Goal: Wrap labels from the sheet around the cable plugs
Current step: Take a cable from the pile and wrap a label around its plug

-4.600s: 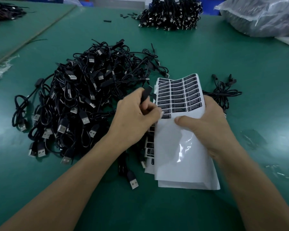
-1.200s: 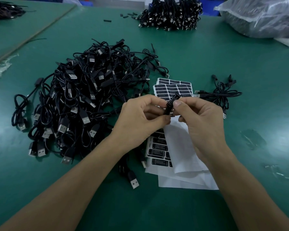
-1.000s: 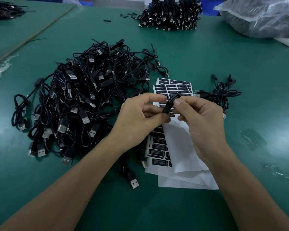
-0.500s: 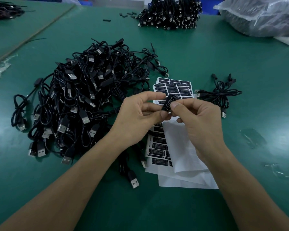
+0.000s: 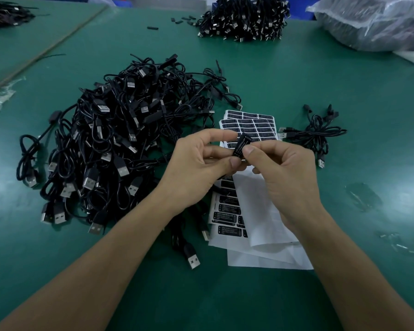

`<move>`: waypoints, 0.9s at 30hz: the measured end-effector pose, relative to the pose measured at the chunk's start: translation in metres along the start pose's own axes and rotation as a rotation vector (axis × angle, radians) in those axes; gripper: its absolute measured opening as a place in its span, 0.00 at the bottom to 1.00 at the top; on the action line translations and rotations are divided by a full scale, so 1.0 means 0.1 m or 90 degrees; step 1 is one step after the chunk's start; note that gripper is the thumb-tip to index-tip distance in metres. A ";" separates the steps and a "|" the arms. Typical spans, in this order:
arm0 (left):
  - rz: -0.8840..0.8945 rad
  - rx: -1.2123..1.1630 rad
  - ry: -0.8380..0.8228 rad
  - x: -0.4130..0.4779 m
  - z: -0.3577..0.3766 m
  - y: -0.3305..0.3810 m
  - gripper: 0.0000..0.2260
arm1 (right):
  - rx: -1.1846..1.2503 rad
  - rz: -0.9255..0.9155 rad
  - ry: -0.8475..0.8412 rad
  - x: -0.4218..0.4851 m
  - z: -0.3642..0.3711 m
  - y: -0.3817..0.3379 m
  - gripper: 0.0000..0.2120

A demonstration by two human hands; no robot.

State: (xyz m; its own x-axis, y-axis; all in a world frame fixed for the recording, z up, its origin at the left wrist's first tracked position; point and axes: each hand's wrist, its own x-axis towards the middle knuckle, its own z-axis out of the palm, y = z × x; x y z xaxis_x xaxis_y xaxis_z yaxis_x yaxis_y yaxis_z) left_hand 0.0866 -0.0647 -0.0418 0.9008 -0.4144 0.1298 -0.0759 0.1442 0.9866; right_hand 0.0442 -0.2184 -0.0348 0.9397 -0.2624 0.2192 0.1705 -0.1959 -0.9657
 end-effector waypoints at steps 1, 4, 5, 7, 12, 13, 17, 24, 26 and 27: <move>0.000 -0.001 0.000 0.00 0.00 0.00 0.17 | 0.000 -0.001 0.000 0.00 0.00 0.00 0.09; -0.002 -0.006 0.000 0.00 0.00 0.01 0.17 | -0.014 -0.012 0.004 0.00 0.00 0.01 0.09; -0.003 -0.007 -0.001 -0.01 0.00 0.01 0.17 | -0.022 -0.019 0.007 0.00 0.01 0.01 0.09; -0.004 -0.006 -0.003 -0.01 0.00 0.01 0.17 | -0.039 -0.034 0.012 0.00 0.01 0.02 0.08; -0.006 -0.008 -0.004 -0.01 0.00 0.01 0.17 | -0.063 -0.041 0.018 0.00 0.01 0.04 0.04; -0.007 -0.007 -0.003 -0.01 0.00 0.01 0.17 | -0.066 -0.041 0.020 0.00 0.01 0.04 0.04; -0.010 0.004 0.002 -0.01 0.00 0.01 0.16 | -0.075 -0.046 0.025 0.00 0.01 0.04 0.05; -0.012 0.006 0.009 -0.01 0.00 0.02 0.15 | -0.086 -0.057 0.024 0.00 0.02 0.03 0.05; -0.012 0.010 0.010 -0.01 0.00 0.02 0.15 | -0.087 -0.061 0.023 -0.01 0.02 0.03 0.06; -0.012 0.012 0.012 -0.02 0.00 0.02 0.15 | -0.088 -0.063 0.025 -0.01 0.02 0.02 0.07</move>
State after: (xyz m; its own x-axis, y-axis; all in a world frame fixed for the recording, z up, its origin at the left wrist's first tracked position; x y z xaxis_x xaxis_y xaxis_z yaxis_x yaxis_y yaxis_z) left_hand 0.0849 -0.0641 -0.0403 0.9098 -0.4001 0.1101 -0.0673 0.1197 0.9905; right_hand 0.0442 -0.2165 -0.0374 0.9076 -0.2710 0.3206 0.2175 -0.3497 -0.9113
